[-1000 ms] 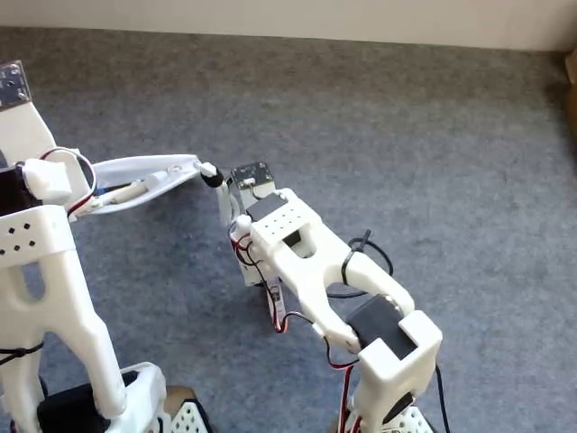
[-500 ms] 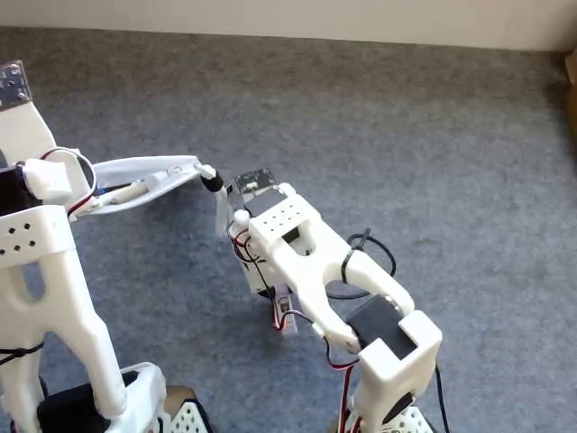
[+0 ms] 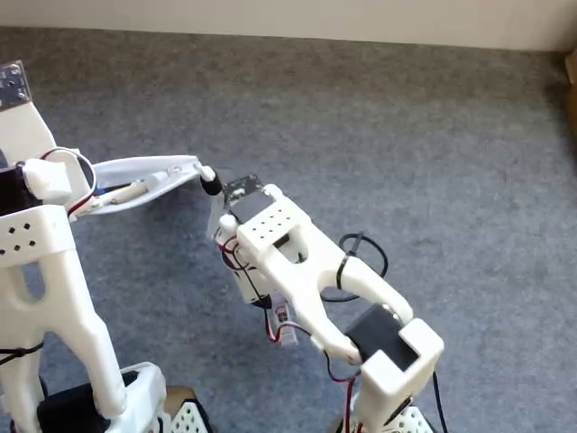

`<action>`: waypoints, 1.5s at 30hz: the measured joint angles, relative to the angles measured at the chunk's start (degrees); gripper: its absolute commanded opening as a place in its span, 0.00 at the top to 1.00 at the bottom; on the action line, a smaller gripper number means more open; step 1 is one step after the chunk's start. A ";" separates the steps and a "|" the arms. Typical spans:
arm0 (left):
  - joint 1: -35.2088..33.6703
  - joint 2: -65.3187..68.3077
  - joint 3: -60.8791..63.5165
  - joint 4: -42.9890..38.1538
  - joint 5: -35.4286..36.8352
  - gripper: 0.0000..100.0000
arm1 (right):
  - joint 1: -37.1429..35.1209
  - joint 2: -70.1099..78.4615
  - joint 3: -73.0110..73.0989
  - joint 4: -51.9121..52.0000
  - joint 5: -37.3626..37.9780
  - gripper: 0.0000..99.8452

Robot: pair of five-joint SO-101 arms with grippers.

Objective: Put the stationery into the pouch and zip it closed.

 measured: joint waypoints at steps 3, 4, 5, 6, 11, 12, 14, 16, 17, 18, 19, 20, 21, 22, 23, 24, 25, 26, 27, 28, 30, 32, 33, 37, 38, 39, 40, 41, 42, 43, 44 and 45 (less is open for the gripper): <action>0.00 0.00 0.00 0.00 0.00 0.99 | -0.79 -3.87 0.00 0.18 0.00 0.96; 0.00 0.00 0.00 0.00 0.00 0.99 | -0.97 -5.19 0.00 0.35 -0.09 0.96; 0.00 0.00 0.00 0.00 0.00 0.99 | -0.97 -6.33 0.00 0.35 -0.09 0.96; 0.00 0.00 0.00 0.00 0.00 0.99 | -0.97 -7.38 0.00 0.44 -0.09 0.96; 0.00 0.00 0.00 0.00 0.00 0.99 | -1.23 -11.16 0.00 0.44 -0.09 0.96; 0.00 0.00 0.00 0.00 0.00 0.99 | -1.23 -11.69 0.00 0.44 -0.09 0.96; 0.00 0.00 0.00 0.00 0.00 0.99 | -1.23 -12.48 0.00 0.44 -0.09 0.96; 0.00 0.00 0.00 0.00 0.00 0.99 | -1.23 -13.01 0.00 0.44 -0.09 0.96; 0.00 0.00 0.00 0.00 0.00 0.99 | -1.23 -13.45 0.00 0.44 -0.09 0.96; 0.00 0.00 0.00 0.00 0.00 0.99 | -1.23 -13.80 0.00 0.44 -0.09 0.96; 0.00 0.00 0.00 0.00 0.00 0.99 | -1.23 -14.15 0.00 0.44 -0.09 0.96; 0.00 0.00 0.00 0.00 0.00 0.99 | -1.23 -14.51 0.00 0.44 -0.09 0.96; 0.00 0.00 0.00 0.00 0.00 0.99 | -1.23 -14.86 0.00 0.44 -0.09 0.96; 0.00 0.00 0.00 0.00 0.00 0.99 | -1.23 -15.21 0.00 0.44 -0.09 0.96; 0.00 0.00 0.00 0.00 0.00 0.99 | -1.23 -15.74 0.00 0.44 -0.09 0.96; 0.00 0.00 0.00 0.00 0.00 0.99 | -1.23 -16.18 0.00 0.44 -0.09 0.96; 0.00 0.00 0.00 0.00 0.00 0.99 | -1.23 -16.79 0.00 0.44 -0.09 0.96; 0.00 0.00 0.00 0.00 0.00 0.99 | -1.23 -17.41 0.00 0.53 -0.09 0.96; 0.00 0.00 0.00 0.00 0.00 0.99 | -1.23 -18.29 0.00 -0.35 -0.09 0.96; 0.00 0.00 0.00 0.00 0.00 0.99 | -1.23 -19.16 0.00 -2.02 -0.09 0.96; 0.00 0.00 0.00 0.00 0.00 0.99 | -1.23 -21.27 0.00 -5.54 -0.09 0.96; 0.00 0.00 0.00 0.00 0.00 0.99 | -1.23 -23.56 0.00 -8.88 -0.09 0.96; 0.00 0.00 0.00 0.00 0.00 0.99 | -1.23 -24.88 0.00 -10.64 -0.09 0.96; 0.00 0.00 0.00 0.00 0.00 0.99 | -1.23 -30.33 0.09 -17.58 -0.09 0.96; 0.00 0.00 0.00 0.00 0.00 0.99 | -1.23 -31.56 0.09 -19.60 -0.09 0.96; 0.00 0.00 0.00 0.00 0.00 0.99 | -1.23 -32.62 0.09 -21.63 -0.09 0.96; 0.00 0.00 0.00 0.00 0.00 0.99 | -1.23 -33.49 0.09 -23.74 -0.09 0.96; 0.00 0.00 0.00 0.00 0.00 0.99 | -1.23 -34.29 0.09 -25.58 -0.09 0.96; 0.00 0.00 0.00 0.00 0.00 0.99 | -1.23 -34.81 0.09 -27.25 -0.09 0.96; 0.00 0.00 0.00 0.00 0.00 0.99 | -1.23 -35.34 0.09 -29.01 -0.09 0.96; 0.00 0.00 0.00 0.00 0.00 0.99 | -1.23 -35.69 0.09 -30.68 -0.09 0.96; 0.00 0.00 0.00 0.00 0.00 0.99 | -1.23 -35.96 0.09 -32.35 -0.09 0.96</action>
